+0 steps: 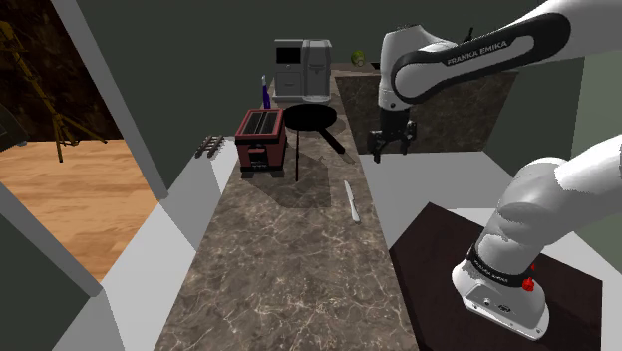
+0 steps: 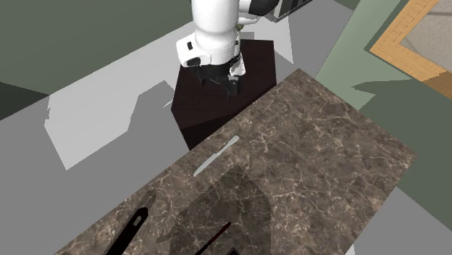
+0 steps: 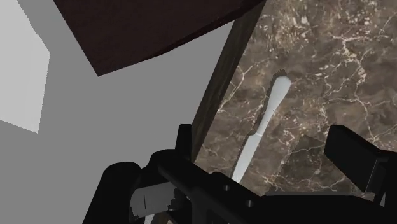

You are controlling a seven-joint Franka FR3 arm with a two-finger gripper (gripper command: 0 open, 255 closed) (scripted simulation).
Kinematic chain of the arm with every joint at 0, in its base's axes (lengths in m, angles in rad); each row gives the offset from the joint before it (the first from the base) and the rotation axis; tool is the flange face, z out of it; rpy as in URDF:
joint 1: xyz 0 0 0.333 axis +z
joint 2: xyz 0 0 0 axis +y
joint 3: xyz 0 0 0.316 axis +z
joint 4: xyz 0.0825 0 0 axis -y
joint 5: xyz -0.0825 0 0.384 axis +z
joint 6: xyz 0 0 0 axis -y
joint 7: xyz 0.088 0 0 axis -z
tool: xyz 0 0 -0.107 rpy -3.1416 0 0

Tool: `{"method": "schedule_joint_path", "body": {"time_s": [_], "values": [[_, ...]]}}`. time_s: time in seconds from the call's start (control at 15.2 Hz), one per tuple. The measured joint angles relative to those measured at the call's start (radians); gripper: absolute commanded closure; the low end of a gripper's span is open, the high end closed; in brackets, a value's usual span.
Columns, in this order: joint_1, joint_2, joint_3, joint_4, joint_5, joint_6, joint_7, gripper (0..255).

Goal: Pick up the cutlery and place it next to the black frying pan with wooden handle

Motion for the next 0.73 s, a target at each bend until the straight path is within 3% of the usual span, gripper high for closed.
{"method": "schedule_joint_path", "body": {"time_s": [0.4,0.73], "values": [[-0.02,0.187,0.046,-0.047,-0.001,0.267,0.136,0],[-0.05,0.389,0.077,-0.019,-0.041,0.468,0.261,0]]}}
